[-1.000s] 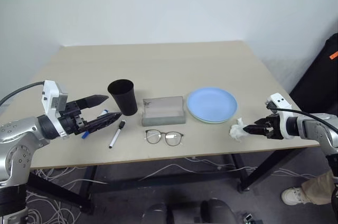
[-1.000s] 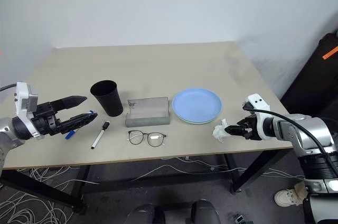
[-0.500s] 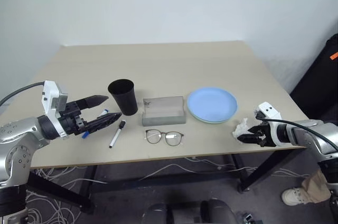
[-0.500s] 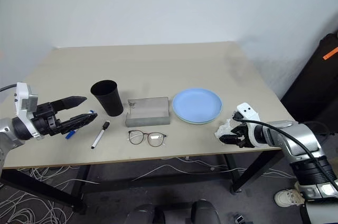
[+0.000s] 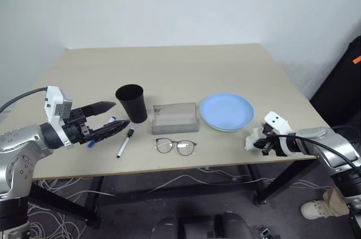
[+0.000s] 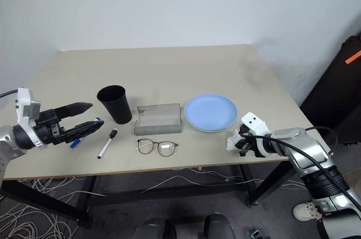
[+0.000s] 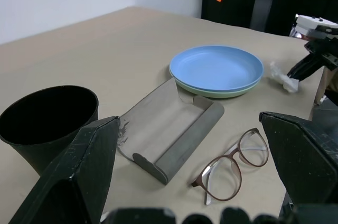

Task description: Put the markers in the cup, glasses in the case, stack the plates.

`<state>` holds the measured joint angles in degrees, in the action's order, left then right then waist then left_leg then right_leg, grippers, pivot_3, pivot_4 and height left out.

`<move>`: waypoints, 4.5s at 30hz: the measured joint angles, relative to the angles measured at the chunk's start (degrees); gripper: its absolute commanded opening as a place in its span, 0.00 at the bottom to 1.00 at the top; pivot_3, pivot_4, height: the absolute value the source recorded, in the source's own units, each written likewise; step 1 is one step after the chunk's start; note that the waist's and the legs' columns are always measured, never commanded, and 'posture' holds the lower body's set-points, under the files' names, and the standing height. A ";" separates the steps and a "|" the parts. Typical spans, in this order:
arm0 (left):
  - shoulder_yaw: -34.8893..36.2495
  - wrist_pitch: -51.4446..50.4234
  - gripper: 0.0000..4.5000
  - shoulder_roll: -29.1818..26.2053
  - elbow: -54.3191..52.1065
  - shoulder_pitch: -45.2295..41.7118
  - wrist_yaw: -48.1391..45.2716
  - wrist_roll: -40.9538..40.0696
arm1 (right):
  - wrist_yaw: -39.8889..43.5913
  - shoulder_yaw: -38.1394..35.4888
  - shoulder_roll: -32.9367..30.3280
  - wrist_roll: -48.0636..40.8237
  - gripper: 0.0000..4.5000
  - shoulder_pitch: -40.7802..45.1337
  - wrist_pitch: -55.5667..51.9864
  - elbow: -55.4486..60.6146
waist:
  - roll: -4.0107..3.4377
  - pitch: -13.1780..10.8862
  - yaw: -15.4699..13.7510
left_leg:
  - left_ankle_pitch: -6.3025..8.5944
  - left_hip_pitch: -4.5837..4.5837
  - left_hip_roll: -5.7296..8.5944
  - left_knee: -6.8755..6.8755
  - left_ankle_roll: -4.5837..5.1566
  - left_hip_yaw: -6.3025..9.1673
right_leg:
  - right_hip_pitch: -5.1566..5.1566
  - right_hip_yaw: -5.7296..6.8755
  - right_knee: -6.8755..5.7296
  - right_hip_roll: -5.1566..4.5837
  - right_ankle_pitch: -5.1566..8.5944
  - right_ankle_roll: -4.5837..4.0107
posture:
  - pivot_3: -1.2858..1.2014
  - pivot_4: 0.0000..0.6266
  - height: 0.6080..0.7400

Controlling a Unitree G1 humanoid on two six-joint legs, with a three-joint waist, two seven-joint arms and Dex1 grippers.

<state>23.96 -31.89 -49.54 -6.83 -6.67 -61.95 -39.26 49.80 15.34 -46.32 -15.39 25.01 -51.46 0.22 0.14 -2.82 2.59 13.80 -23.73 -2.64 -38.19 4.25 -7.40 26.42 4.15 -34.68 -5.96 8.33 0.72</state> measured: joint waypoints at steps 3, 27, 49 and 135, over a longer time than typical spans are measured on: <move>0.02 0.00 1.00 0.00 0.00 -0.02 0.06 -0.01 | 1.18 0.62 -0.01 0.71 0.01 2.13 1.14 -1.60 | 0.01 -0.01 0.00 | 0.00 0.00 0.00 0.00 0.00 -0.01 | 0.00 0.00 0.00 0.00 0.00 0.00 | 0.52 0.00 0.98; 0.03 0.08 1.00 0.03 0.09 -1.09 0.59 -0.04 | -0.50 -0.36 18.37 8.96 0.01 21.91 19.12 -28.74 | 0.14 -0.06 0.04 | 0.04 -0.04 -0.12 -0.05 -0.17 -0.21 | 0.07 0.11 -0.07 0.03 -0.03 -0.05 | 0.52 0.00 0.98; -0.08 0.36 1.00 0.03 -1.52 -0.67 0.70 0.14 | 1.62 -4.60 14.89 11.28 0.90 26.00 20.68 -32.15 | 0.11 -0.07 0.10 | 0.00 0.06 -0.14 -0.05 -0.26 -0.25 | 0.05 0.10 -0.11 0.10 -0.09 -0.15 | 0.52 0.00 0.98; -47.49 48.03 0.42 17.65 41.36 -37.06 -23.16 44.98 | 19.76 -4.66 -4.05 -1.81 0.90 5.68 17.06 7.59 | 0.17 -0.08 -1.53 | 0.58 -0.84 -0.26 -1.72 0.29 0.19 | 0.11 0.64 -0.30 0.04 -0.17 -0.12 | 0.52 0.00 0.98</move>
<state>-23.53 16.14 -31.90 34.53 -43.73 -85.11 5.71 69.56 10.68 -50.37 -17.20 30.69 -34.40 7.81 0.31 -2.90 1.06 14.38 -24.57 -2.90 -39.91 4.54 -7.21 26.53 4.79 -34.98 -5.93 8.16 0.59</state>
